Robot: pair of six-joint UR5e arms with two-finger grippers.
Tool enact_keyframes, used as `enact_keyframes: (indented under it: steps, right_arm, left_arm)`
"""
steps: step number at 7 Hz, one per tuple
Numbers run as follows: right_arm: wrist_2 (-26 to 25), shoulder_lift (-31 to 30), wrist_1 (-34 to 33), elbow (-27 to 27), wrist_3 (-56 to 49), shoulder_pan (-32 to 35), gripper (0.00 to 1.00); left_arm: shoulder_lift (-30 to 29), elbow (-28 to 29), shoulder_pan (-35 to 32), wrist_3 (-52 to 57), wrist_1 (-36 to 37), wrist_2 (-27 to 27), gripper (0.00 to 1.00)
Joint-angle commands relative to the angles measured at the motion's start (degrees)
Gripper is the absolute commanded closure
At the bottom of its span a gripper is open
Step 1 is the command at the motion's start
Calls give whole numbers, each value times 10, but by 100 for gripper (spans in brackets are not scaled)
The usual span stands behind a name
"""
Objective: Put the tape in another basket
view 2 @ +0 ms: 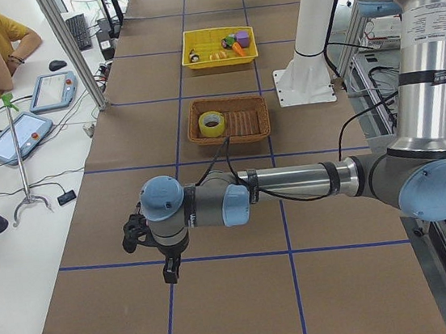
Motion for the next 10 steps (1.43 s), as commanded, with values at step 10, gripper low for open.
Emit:
enact_keyframes:
  steps: [10]
  right_arm:
    - [1,10,-46,1,7,-20,0]
  left_arm:
    - [21,-19,15,0,0,1,1]
